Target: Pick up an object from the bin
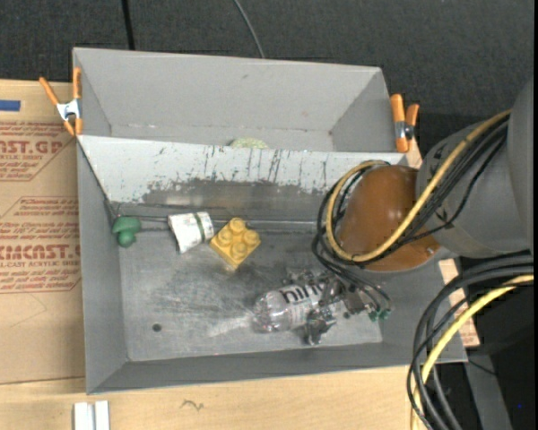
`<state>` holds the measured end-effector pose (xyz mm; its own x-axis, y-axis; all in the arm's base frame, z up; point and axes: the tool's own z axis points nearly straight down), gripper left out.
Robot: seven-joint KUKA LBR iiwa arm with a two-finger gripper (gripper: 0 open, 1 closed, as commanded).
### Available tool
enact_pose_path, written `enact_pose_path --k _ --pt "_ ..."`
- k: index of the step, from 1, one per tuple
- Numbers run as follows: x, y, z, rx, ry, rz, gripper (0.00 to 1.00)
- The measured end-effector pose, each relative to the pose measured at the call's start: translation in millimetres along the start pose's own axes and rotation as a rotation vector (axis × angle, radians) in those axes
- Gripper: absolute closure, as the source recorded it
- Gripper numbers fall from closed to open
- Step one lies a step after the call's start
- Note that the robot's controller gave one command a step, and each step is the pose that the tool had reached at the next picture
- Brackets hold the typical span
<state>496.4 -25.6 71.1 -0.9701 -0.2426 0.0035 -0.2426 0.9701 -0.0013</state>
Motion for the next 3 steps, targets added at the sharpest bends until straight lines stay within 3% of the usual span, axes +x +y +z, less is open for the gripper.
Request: enact_pose_path --k 1,2,3 --pt "0.0 0.0 0.0 0.000 0.000 0.000 1.00" --pt "0.0 0.0 0.0 0.000 0.000 0.000 0.00" --pt "0.0 0.1 0.0 0.000 0.000 0.000 1.00"
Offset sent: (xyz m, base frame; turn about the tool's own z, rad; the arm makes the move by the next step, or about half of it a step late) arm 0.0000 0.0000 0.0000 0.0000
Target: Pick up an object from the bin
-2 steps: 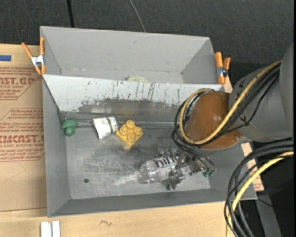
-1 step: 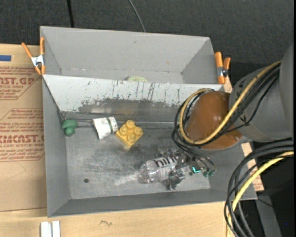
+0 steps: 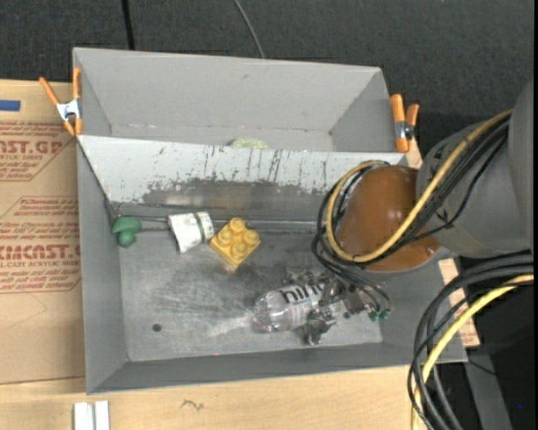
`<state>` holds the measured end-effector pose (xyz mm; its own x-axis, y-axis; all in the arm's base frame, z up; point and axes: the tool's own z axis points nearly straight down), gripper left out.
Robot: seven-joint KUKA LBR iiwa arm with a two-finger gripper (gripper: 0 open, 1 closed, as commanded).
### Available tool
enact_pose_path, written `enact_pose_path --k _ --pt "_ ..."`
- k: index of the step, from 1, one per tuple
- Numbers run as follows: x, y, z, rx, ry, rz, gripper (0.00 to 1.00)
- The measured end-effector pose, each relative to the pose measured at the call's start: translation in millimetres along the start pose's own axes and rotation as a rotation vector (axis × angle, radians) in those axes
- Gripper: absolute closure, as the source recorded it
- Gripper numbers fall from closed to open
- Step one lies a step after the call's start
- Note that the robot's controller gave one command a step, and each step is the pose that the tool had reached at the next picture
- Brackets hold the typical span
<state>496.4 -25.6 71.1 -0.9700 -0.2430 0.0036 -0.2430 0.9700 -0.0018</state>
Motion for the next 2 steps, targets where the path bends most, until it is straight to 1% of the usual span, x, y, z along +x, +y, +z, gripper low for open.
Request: enact_pose_path --k 2 --pt "0.0 0.0 0.0 0.000 0.000 0.000 1.00"
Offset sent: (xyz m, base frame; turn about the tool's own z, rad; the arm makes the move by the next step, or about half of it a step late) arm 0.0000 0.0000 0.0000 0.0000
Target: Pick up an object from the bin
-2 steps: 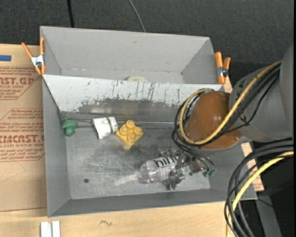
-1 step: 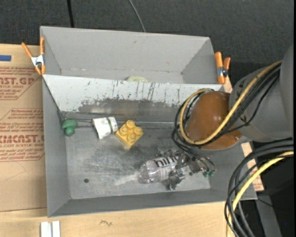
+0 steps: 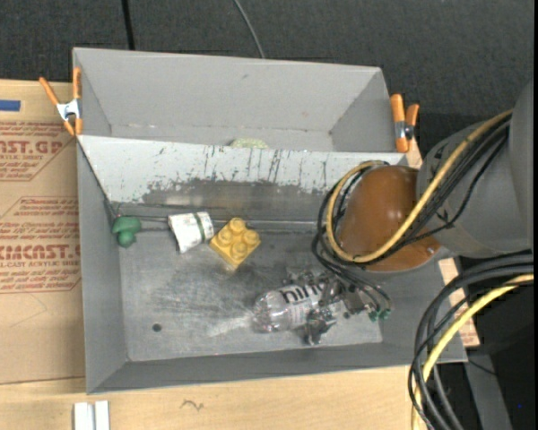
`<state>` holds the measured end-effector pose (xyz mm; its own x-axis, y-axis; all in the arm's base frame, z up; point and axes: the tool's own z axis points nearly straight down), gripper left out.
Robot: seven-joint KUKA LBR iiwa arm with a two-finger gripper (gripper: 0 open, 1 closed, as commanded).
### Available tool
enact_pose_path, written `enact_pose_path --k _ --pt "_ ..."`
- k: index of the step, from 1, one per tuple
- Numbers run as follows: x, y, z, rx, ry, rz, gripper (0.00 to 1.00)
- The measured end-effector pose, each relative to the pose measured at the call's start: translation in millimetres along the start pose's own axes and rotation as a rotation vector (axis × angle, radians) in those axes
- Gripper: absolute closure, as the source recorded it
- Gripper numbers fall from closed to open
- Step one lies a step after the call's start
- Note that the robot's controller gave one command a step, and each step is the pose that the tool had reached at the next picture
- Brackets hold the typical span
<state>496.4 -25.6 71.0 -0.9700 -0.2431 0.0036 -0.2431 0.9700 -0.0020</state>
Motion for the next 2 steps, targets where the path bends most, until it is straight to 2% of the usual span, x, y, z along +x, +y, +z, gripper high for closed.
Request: enact_pose_path --k 2 --pt "0.0 0.0 0.0 0.000 0.000 0.000 1.00"
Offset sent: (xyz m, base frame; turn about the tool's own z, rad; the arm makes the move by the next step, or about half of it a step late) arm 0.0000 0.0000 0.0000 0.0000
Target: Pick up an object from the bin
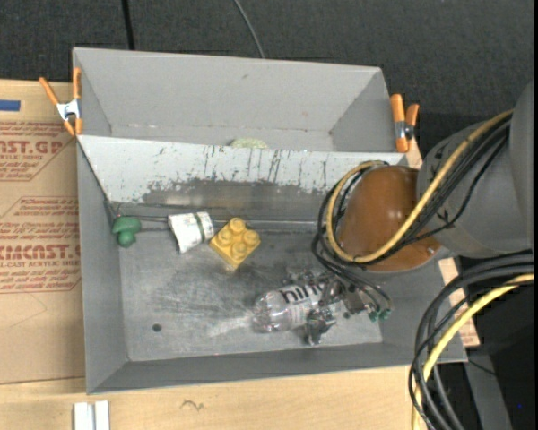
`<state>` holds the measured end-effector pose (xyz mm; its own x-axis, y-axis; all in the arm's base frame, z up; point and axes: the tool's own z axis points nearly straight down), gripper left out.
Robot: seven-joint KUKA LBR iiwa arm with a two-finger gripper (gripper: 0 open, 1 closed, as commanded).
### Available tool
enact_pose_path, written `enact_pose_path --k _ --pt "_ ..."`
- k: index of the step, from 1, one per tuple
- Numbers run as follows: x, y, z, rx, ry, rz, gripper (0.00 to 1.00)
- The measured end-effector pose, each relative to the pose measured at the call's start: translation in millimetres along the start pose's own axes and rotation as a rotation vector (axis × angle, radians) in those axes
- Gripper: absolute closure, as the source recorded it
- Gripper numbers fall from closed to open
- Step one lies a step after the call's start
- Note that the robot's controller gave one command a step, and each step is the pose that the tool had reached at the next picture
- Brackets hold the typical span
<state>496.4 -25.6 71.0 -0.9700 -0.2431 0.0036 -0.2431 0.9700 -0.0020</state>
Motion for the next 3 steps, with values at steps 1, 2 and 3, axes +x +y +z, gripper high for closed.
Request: enact_pose_path --k 1,2,3 --pt "0.0 0 0 0.000 0.000 0.000 1.00" --pt "0.0 0 0 0.000 0.000 0.000 1.00" --pt "-5.3 15 -2 -0.002 -0.003 0.023 1.00"
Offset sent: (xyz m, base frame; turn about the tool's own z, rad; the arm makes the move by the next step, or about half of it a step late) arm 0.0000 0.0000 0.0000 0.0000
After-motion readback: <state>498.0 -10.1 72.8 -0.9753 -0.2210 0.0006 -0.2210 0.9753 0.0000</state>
